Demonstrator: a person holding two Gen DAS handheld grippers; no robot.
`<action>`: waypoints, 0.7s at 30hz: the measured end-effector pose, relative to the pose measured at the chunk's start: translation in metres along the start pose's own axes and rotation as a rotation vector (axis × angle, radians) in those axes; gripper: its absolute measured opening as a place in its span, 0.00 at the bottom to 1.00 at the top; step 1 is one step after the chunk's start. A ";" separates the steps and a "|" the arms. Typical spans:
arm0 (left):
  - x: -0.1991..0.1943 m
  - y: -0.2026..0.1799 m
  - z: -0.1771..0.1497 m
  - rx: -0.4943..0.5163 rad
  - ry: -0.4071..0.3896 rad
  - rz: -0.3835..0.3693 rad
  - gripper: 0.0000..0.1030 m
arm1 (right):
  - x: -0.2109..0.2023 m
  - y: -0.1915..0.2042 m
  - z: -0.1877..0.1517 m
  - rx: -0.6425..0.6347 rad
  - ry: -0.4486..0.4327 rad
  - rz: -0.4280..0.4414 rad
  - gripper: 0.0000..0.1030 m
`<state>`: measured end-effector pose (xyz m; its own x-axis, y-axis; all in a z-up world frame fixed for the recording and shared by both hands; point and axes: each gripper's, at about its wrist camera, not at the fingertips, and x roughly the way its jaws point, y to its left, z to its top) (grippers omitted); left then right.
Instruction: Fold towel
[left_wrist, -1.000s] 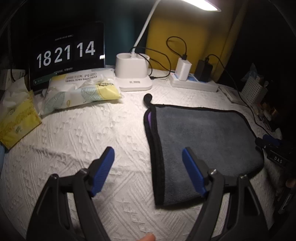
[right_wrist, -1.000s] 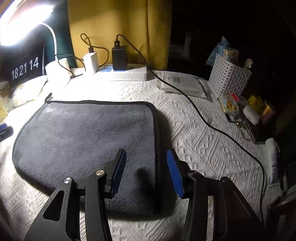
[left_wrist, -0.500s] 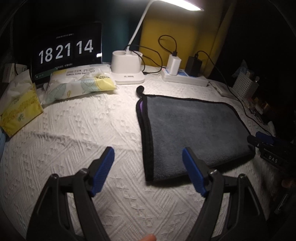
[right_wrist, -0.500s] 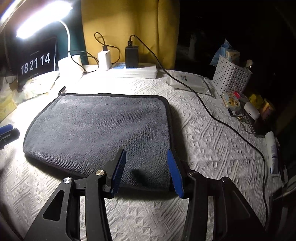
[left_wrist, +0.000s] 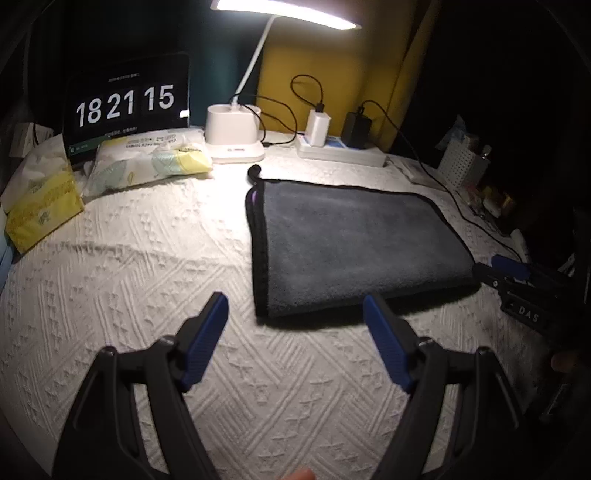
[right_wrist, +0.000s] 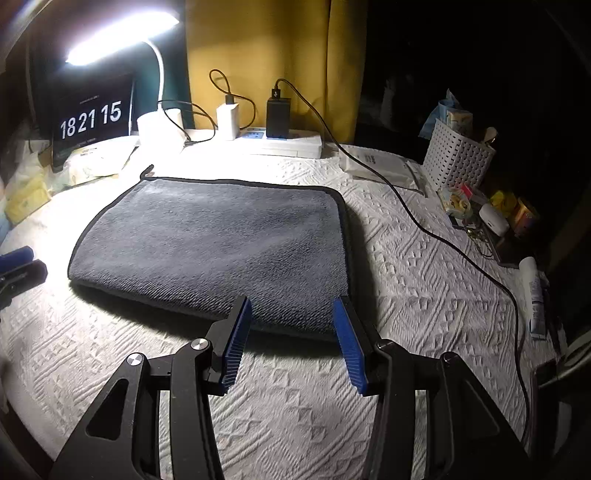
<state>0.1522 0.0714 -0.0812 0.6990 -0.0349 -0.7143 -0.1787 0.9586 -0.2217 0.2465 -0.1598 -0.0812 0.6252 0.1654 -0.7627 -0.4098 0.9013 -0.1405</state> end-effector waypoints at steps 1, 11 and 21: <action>-0.001 -0.002 -0.002 0.002 0.001 -0.004 0.75 | -0.003 0.001 -0.001 -0.002 -0.003 0.002 0.47; -0.021 -0.014 -0.017 -0.003 -0.006 -0.067 0.75 | -0.026 0.016 -0.013 -0.015 -0.025 0.016 0.47; -0.044 -0.009 -0.032 -0.031 -0.046 -0.094 0.75 | -0.052 0.026 -0.025 -0.032 -0.053 0.030 0.48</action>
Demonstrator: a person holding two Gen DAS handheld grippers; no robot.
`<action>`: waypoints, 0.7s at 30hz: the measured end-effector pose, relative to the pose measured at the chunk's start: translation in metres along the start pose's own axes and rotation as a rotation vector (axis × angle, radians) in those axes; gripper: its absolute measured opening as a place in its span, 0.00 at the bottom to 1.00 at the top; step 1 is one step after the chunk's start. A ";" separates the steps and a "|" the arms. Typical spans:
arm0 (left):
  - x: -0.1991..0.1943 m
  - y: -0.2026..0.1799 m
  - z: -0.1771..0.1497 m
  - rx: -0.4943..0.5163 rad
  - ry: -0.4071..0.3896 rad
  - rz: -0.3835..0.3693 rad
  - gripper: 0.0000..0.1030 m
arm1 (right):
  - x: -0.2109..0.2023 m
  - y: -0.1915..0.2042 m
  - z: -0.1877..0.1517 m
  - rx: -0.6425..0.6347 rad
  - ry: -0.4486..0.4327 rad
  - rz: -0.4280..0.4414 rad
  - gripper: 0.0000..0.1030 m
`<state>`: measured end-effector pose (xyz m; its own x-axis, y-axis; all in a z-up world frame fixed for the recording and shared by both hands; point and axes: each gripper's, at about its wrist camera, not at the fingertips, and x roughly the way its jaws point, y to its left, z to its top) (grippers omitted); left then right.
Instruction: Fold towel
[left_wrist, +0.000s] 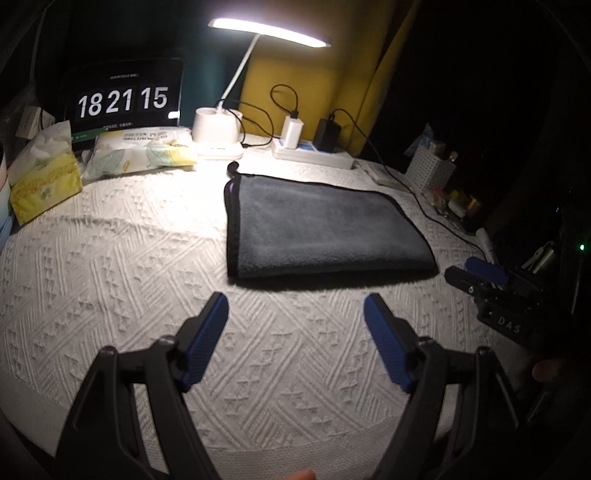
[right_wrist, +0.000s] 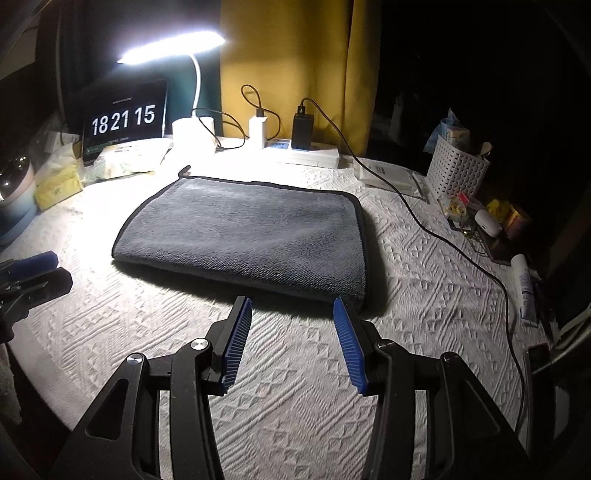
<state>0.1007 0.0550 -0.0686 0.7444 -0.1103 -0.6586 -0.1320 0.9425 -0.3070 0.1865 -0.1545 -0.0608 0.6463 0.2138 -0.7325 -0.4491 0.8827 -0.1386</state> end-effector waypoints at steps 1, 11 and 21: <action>-0.003 0.000 -0.001 -0.001 -0.006 0.000 0.75 | -0.003 0.001 -0.001 -0.001 -0.003 0.001 0.48; -0.029 -0.007 -0.013 0.010 -0.054 -0.016 0.75 | -0.029 0.015 -0.013 -0.005 -0.036 0.021 0.48; -0.051 -0.020 -0.025 0.044 -0.089 -0.033 0.75 | -0.057 0.020 -0.027 0.003 -0.067 0.027 0.48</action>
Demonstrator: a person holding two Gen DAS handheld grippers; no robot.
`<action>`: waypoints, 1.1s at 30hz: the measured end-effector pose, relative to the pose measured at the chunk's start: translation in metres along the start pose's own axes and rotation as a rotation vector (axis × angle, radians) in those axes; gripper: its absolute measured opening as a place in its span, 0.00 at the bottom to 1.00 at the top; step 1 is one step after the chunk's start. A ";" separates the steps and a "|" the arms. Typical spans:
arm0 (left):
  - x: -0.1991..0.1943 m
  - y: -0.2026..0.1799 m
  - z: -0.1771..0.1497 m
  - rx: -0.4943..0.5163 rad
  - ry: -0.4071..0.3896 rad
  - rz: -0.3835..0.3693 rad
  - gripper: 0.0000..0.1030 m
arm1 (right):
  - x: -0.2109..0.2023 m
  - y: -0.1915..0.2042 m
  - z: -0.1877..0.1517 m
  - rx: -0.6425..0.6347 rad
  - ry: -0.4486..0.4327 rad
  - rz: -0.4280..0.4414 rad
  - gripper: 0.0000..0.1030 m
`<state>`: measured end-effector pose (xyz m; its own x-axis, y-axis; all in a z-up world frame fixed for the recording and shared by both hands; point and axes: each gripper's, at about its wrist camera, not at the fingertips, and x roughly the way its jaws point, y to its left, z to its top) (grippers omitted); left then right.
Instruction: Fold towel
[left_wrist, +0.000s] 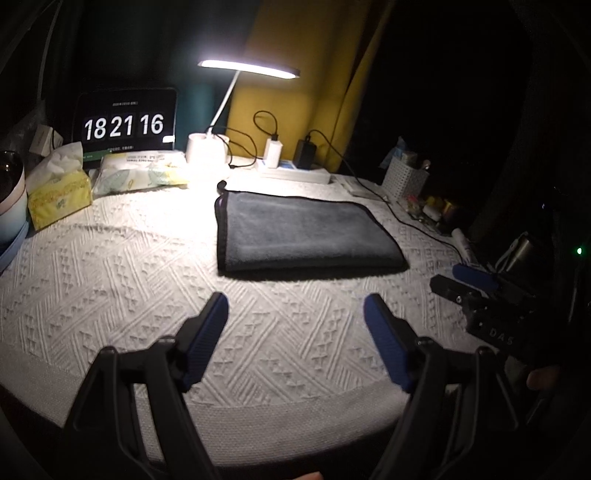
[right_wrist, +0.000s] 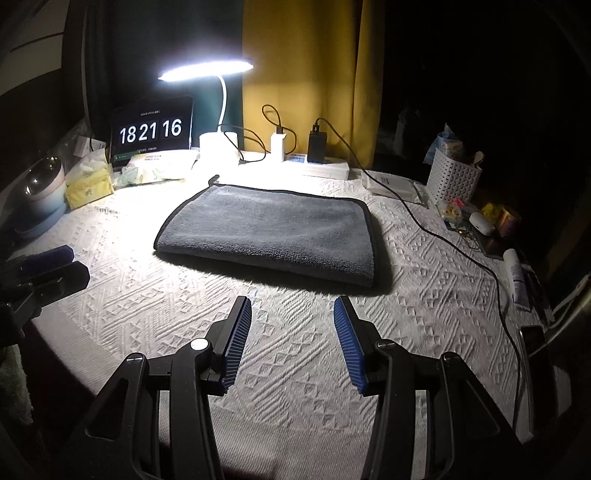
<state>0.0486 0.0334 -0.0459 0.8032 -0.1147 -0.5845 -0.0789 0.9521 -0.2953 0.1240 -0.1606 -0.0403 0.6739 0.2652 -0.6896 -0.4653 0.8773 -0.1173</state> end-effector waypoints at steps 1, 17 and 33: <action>-0.003 -0.001 -0.001 0.001 -0.007 0.003 0.75 | -0.003 0.000 -0.001 0.001 -0.004 -0.001 0.48; -0.055 -0.014 -0.012 0.030 -0.123 -0.004 0.75 | -0.061 0.004 -0.010 -0.004 -0.106 -0.013 0.48; -0.097 -0.020 -0.015 0.062 -0.229 -0.003 0.75 | -0.110 0.003 -0.022 0.018 -0.201 -0.027 0.48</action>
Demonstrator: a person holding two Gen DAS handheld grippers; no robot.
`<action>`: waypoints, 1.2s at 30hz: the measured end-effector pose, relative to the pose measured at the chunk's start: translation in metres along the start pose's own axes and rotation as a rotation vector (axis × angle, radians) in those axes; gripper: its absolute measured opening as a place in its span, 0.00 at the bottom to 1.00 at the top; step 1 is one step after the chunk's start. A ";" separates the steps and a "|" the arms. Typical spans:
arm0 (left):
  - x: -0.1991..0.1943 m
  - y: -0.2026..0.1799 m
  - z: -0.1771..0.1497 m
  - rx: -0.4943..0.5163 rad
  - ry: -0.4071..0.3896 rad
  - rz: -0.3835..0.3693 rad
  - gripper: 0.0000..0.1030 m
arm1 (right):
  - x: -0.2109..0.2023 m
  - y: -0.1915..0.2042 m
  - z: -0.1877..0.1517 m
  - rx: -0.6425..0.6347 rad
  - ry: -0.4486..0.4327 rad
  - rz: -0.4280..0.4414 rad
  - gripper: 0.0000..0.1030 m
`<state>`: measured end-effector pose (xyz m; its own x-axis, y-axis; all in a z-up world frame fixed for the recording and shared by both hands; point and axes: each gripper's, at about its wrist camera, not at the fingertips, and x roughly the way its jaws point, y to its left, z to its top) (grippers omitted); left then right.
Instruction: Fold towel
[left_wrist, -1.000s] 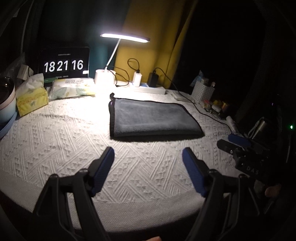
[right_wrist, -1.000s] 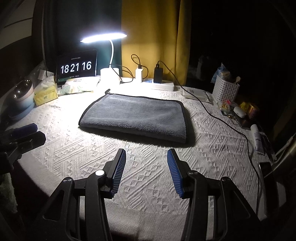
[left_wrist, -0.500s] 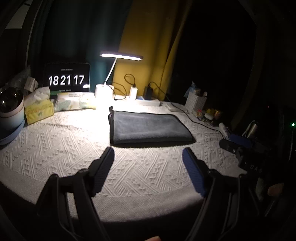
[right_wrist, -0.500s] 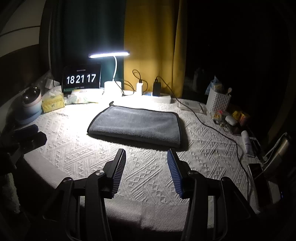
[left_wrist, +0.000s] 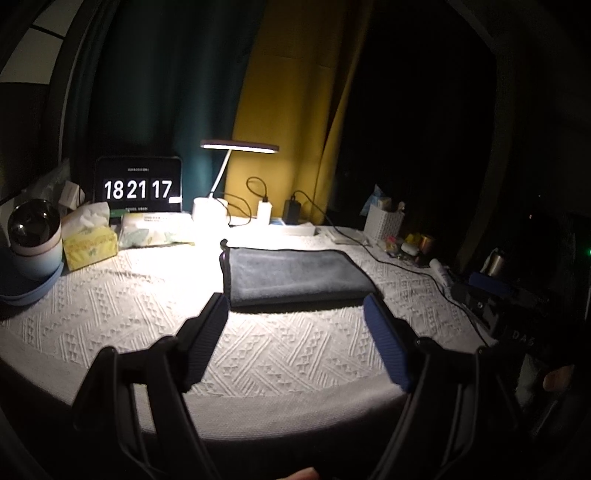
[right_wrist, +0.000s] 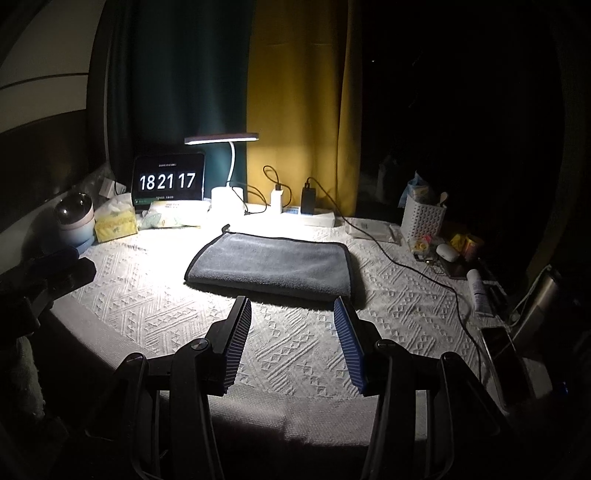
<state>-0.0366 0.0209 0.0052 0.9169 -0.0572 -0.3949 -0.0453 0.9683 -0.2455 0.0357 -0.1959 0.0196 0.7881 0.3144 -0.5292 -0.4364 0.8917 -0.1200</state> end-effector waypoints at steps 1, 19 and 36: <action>-0.002 0.000 0.001 -0.004 -0.006 0.002 0.75 | -0.002 -0.001 0.000 0.003 -0.004 -0.006 0.48; -0.038 -0.004 0.018 0.003 -0.150 0.055 0.93 | -0.046 -0.008 0.001 0.014 -0.102 -0.040 0.62; -0.046 -0.007 0.023 0.038 -0.164 0.095 0.93 | -0.052 -0.009 0.003 0.015 -0.115 -0.048 0.63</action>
<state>-0.0694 0.0222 0.0452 0.9617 0.0724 -0.2645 -0.1229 0.9761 -0.1794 -0.0003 -0.2192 0.0506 0.8531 0.3054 -0.4231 -0.3906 0.9114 -0.1298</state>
